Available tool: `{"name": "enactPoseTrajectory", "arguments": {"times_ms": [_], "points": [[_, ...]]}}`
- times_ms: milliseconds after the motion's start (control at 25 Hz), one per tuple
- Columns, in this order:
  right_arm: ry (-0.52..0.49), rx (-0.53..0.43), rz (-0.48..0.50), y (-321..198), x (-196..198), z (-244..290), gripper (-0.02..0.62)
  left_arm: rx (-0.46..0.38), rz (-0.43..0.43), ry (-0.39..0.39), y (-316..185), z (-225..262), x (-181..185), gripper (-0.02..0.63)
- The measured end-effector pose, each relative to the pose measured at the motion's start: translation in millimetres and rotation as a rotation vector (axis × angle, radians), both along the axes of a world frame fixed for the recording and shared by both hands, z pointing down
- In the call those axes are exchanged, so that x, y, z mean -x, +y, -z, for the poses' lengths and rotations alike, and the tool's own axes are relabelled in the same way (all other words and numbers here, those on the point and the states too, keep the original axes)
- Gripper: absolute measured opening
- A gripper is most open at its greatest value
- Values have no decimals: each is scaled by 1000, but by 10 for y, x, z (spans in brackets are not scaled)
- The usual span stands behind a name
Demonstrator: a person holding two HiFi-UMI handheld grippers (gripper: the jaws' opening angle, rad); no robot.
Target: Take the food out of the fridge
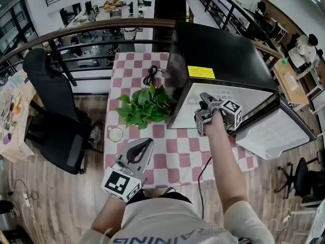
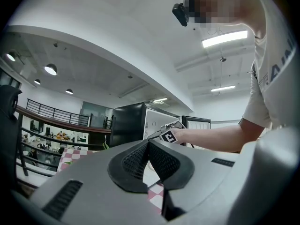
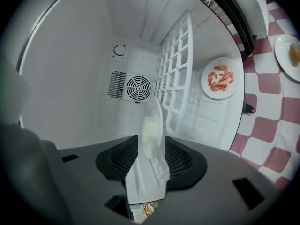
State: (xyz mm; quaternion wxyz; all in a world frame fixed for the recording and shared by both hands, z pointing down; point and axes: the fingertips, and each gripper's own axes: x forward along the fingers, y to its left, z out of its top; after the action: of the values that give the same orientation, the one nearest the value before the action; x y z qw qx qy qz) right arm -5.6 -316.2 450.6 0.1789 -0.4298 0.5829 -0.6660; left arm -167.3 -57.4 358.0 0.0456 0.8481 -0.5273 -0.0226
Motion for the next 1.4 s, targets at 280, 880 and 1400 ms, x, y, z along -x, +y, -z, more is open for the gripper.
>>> {"name": "enactPoseTrajectory", "arguments": {"times_ms": [280,880,1400], "points": [[-43,-12,-41,-90,56,16,170,9,-2,5,2,-42,41,6],[-56,-17,-120,-139,3,-108,28,23,15,-9,100,-40,165,6],[-177,-165,-135,347,-244,178,28,22,-54,-23,176,-3,-35,6]]}}
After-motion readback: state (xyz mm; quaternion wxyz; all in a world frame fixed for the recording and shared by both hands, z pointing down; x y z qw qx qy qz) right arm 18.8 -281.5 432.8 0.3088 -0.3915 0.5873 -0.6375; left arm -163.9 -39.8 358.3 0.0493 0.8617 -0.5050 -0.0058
